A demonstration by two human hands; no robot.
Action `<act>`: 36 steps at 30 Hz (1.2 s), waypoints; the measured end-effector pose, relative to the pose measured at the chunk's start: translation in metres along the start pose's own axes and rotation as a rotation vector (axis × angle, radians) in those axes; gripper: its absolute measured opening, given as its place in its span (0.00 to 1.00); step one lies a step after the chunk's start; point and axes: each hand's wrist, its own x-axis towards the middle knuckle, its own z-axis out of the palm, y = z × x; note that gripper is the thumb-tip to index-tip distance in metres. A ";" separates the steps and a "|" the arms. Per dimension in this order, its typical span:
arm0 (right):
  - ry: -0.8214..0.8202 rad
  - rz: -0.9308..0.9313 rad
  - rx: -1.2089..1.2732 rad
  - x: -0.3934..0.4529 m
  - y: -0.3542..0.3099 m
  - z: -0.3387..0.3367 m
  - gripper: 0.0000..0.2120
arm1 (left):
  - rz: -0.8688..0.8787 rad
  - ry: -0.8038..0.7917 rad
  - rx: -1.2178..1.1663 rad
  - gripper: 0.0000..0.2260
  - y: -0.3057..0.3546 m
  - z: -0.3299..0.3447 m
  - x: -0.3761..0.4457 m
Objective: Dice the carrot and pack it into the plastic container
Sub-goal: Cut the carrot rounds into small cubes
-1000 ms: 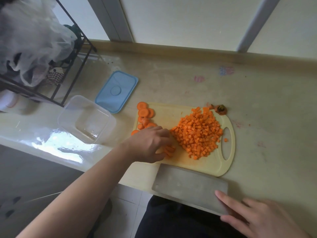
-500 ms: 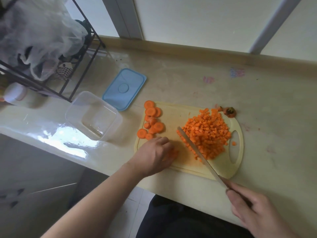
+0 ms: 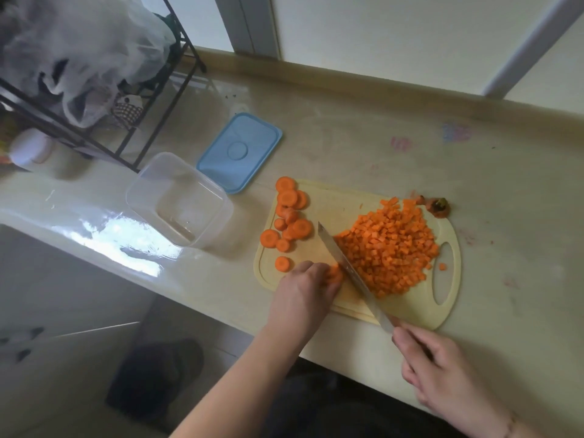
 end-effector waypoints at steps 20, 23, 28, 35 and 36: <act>0.014 0.034 -0.056 -0.026 0.001 -0.004 0.16 | 0.568 0.012 0.020 0.05 -0.037 0.003 0.009; -0.006 0.036 -0.082 -0.027 0.001 -0.005 0.18 | 0.558 0.024 -0.017 0.05 -0.035 0.004 0.008; -0.006 0.038 -0.112 -0.029 0.003 -0.009 0.19 | 0.549 0.033 -0.025 0.06 -0.029 0.011 0.010; 0.033 -0.009 -0.209 -0.024 0.002 -0.011 0.19 | 0.553 0.013 -0.035 0.04 -0.036 0.011 0.010; 0.035 -0.014 -0.221 -0.021 0.000 -0.010 0.19 | 0.556 0.010 -0.036 0.04 -0.036 0.011 0.010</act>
